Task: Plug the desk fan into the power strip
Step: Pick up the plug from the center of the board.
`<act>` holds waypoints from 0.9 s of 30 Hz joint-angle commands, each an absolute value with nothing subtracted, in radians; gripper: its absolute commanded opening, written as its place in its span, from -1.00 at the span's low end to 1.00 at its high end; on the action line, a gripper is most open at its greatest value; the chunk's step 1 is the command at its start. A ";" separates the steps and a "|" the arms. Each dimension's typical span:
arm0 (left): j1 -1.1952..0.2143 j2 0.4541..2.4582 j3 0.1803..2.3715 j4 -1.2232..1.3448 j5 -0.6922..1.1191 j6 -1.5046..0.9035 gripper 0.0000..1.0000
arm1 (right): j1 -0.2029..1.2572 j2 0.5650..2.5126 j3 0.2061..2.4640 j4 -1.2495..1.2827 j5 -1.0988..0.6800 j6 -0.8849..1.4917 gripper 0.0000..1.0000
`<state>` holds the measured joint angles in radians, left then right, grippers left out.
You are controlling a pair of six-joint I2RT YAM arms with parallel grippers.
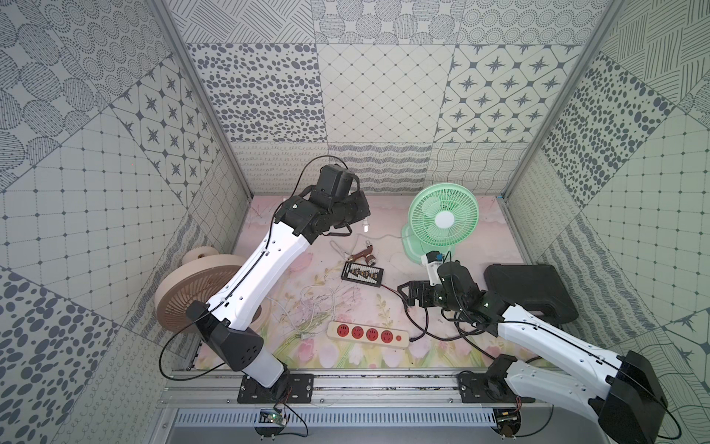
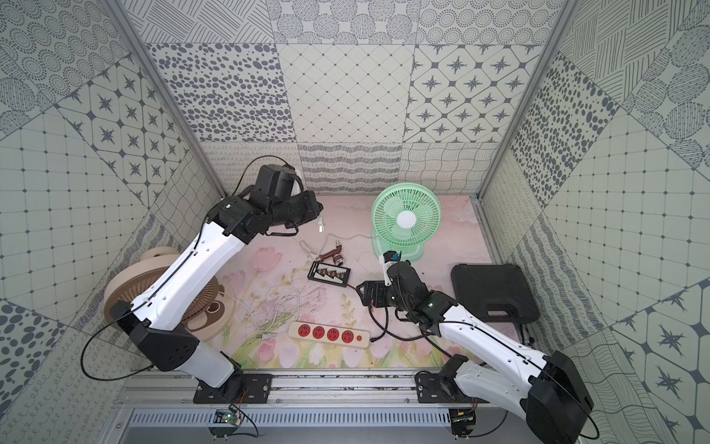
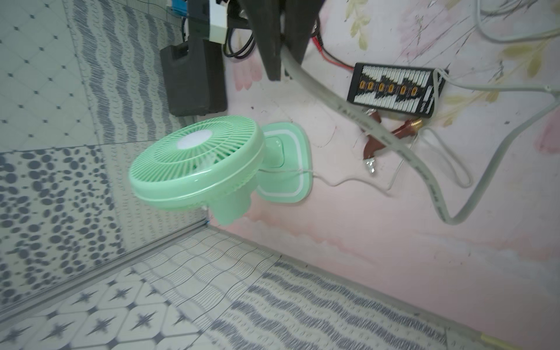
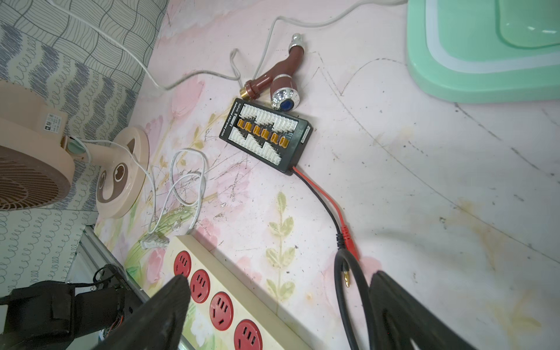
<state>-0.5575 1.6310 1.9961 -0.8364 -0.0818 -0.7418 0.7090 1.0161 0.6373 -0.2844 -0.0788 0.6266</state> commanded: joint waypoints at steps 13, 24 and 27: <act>-0.558 1.888 2.640 -0.688 0.373 -0.791 -1.00 | 0.627 0.872 0.644 -0.331 -0.143 0.630 0.94; -0.625 1.552 1.730 -0.413 0.392 -0.742 -1.00 | 0.481 0.707 0.683 -0.470 -0.259 0.578 0.80; -0.632 1.491 1.490 -0.299 0.406 -0.752 -1.00 | 0.437 0.688 0.685 -0.467 -0.347 0.564 0.74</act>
<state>-0.6186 1.5772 1.7870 -0.5636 0.3309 -0.7551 0.4610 0.7059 0.6579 -0.4583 -0.2554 0.5919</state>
